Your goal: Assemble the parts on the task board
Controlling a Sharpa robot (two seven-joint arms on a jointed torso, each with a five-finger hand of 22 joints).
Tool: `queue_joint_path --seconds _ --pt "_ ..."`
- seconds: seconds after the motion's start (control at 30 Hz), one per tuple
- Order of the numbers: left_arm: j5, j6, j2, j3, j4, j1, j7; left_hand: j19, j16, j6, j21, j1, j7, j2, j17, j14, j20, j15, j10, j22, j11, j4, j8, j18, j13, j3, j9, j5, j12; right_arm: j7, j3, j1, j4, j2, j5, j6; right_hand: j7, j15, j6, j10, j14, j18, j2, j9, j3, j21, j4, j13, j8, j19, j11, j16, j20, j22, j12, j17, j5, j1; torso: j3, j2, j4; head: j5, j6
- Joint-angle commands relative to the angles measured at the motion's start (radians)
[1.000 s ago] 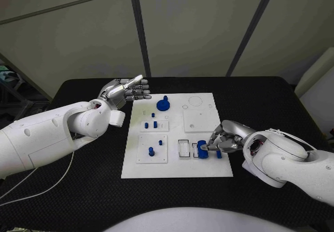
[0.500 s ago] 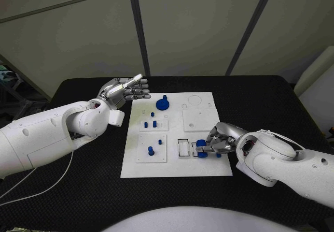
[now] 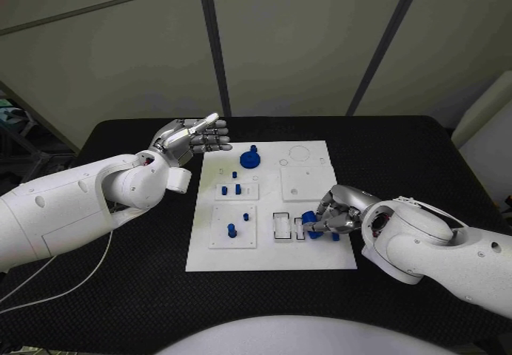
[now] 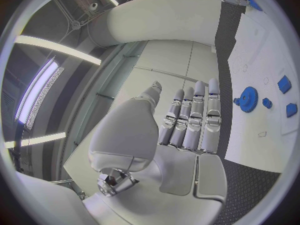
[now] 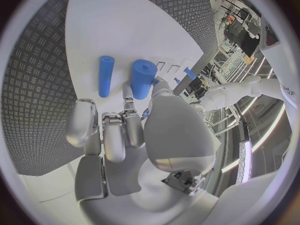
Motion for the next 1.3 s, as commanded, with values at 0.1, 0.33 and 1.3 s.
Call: queue_joint_path --seconds 0.1,0.33,1.3 --pt "0.003 0.013 -0.002 0.001 0.003 0.001 0.013 0.008 -0.006 0.007 -0.004 0.000 0.001 0.008 -0.001 0.008 0.001 0.000 0.007 -0.002 -0.001 -0.007 0.002 0.015 -0.001 0.000 -0.001 0.000 -0.004 -0.002 -0.007 -0.006 0.009 -0.011 0.019 -0.035 -0.009 -0.001 0.019 0.006 0.100 -0.015 0.028 0.016 0.012 0.006 -0.018 0.095 0.018 0.006 -0.008 0.005 -0.003 0.005 0.001 0.235 0.051 0.037 0.0007 0.000 -0.0010 0.003 0.002" --pt "0.003 0.013 -0.002 0.001 0.003 0.001 0.011 0.008 -0.006 0.007 -0.004 0.000 0.001 0.008 -0.001 0.008 0.001 0.000 0.007 -0.002 -0.001 -0.007 0.002 0.015 -0.001 0.000 -0.001 0.000 -0.004 0.013 -0.006 -0.006 0.039 -0.033 0.121 -0.112 -0.015 -0.005 0.031 0.011 0.100 -0.016 0.036 0.023 0.007 0.008 -0.002 0.102 0.027 0.007 -0.013 0.005 -0.007 0.009 0.003 0.236 0.071 0.023 0.0004 0.001 -0.0017 0.002 0.006" --pt "0.003 0.015 0.004 0.001 -0.001 0.001 0.012 0.008 -0.013 0.006 -0.005 0.001 0.002 0.007 -0.002 0.010 0.001 0.001 0.006 -0.005 0.000 -0.009 0.001 0.015 -0.001 0.001 -0.001 0.000 -0.006 0.100 -0.005 -0.005 0.038 0.052 0.192 -0.164 -0.037 -0.020 0.068 0.025 0.102 -0.019 0.051 0.045 -0.011 0.019 0.028 0.116 0.052 0.016 -0.031 0.010 -0.021 0.026 0.008 0.248 0.074 -0.006 -0.0017 0.002 0.0018 0.006 0.006"
